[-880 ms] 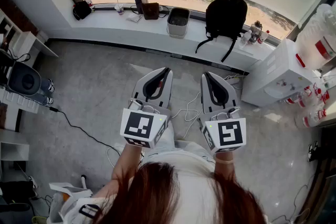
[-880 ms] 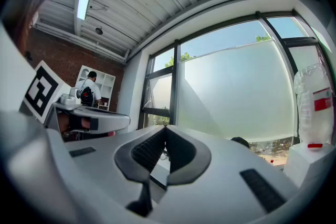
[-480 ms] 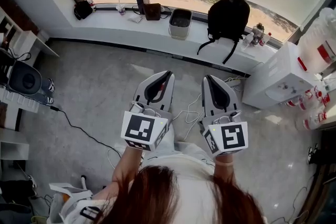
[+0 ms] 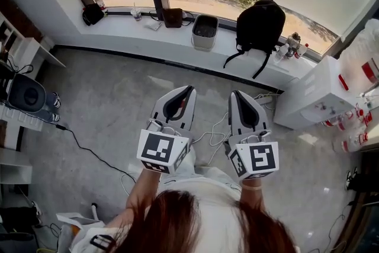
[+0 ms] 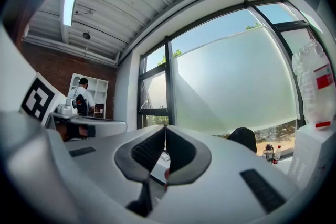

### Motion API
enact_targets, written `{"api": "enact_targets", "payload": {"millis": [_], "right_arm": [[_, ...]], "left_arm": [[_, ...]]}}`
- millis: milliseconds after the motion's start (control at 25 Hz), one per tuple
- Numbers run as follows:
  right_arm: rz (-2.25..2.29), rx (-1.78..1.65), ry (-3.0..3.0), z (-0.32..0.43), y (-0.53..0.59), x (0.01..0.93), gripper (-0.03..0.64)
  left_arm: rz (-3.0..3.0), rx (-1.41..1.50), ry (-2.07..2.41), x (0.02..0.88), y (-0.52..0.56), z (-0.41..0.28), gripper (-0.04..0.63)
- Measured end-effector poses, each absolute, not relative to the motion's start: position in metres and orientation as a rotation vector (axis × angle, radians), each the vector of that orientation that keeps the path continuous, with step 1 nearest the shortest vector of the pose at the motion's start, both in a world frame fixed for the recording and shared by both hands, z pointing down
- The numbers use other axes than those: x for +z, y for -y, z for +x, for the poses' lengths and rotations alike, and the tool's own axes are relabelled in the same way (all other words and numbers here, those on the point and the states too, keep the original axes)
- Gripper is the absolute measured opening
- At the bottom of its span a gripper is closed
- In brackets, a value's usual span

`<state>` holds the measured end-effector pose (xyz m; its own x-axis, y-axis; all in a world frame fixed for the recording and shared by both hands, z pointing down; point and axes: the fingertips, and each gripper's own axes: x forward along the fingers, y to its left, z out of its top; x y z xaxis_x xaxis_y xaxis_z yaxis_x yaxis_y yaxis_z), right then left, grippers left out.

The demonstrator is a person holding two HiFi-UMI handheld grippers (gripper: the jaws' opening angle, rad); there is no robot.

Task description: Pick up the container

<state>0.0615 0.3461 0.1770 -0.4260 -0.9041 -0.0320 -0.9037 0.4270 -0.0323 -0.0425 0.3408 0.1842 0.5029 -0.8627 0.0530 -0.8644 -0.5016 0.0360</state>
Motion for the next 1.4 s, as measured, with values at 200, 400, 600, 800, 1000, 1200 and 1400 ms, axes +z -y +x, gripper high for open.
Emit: {"api": "enact_targets", "payload": {"millis": [200,400,600,800,1000,1200,1400], "right_arm": [[-1.641,-0.054,-2.594,0.061,-0.313,0.182,0.025],[-1.662,-0.029,-2.604,0.054,-0.277,0.181,0.025],[-1.676,-0.021,-2.625,0.048,-0.243,0.181,0.025],[-1.687,0.005,-2.629,0.039,-0.211,0.176,0.025],[-1.723,0.0,-2.599,0.028,-0.178,0.175,0.025],[-1.729,-0.031,-2.532,0.014,-0.146,0.169,0.025],[-1.773,-0.013,-2.498,0.0,-0.119,0.167,0.025]], "left_arm": [[2.667,0.054,1.536,0.19,-0.305,-0.045,0.021],[2.657,0.069,1.53,0.191,-0.266,-0.05,0.021],[2.652,0.077,1.513,0.19,-0.229,-0.053,0.021],[2.651,0.075,1.498,0.19,-0.199,-0.062,0.021],[2.662,0.076,1.484,0.187,-0.169,-0.075,0.021],[2.679,0.069,1.465,0.185,-0.137,-0.096,0.021],[2.701,0.066,1.43,0.187,-0.108,-0.114,0.021]]}}
